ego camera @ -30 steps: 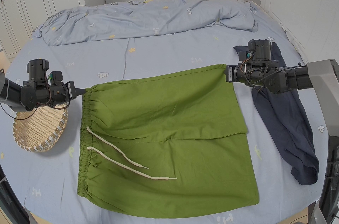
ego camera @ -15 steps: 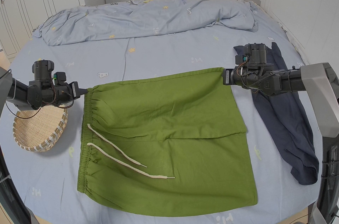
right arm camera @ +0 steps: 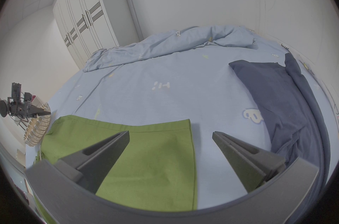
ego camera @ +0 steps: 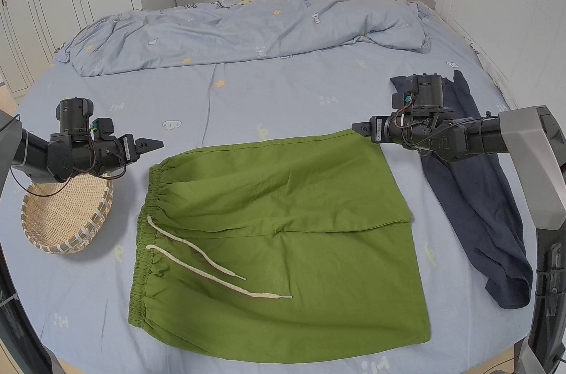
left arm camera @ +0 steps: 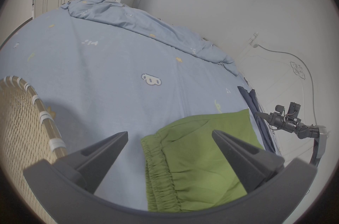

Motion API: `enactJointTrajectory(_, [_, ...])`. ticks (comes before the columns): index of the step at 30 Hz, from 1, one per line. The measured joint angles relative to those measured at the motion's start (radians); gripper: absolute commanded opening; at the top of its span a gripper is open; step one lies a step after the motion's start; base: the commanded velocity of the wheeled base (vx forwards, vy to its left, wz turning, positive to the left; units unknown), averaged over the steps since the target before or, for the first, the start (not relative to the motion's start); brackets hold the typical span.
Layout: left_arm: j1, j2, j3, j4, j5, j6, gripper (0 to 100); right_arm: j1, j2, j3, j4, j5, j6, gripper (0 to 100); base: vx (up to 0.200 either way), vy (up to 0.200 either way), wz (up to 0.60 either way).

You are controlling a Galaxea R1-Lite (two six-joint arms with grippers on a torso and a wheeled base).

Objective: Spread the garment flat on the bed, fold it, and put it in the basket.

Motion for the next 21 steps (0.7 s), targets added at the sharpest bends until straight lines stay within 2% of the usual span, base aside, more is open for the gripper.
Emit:
enactJointTrajectory(4, [-0.002,-0.051,0.053,0.000,-0.004,-0.028,100,-0.010,-0.023,0.029,0.002,-0.011,0.006,100,0.000,0.000,0.00])
enactJointTrajectory(8, [-0.003,-0.119,0.146,0.000,-0.017,-0.063,100,-0.019,-0.083,0.126,0.002,-0.019,0.019,100,0.000,0.000,0.00])
enactJointTrajectory(11, [0.005,-0.174,0.235,0.000,-0.045,-0.086,100,-0.023,-0.151,0.247,0.004,-0.021,0.045,100,0.000,0.000,0.00])
enactJointTrajectory(16, [0.031,-0.266,0.417,0.001,-0.133,-0.107,100,-0.023,-0.288,0.480,0.003,-0.017,0.116,100,0.000,0.000,0.00])
enactJointTrajectory(21, [0.056,-0.360,0.629,0.001,-0.202,-0.111,100,-0.015,-0.444,0.733,0.000,0.021,0.184,100,0.000,0.000,0.00])
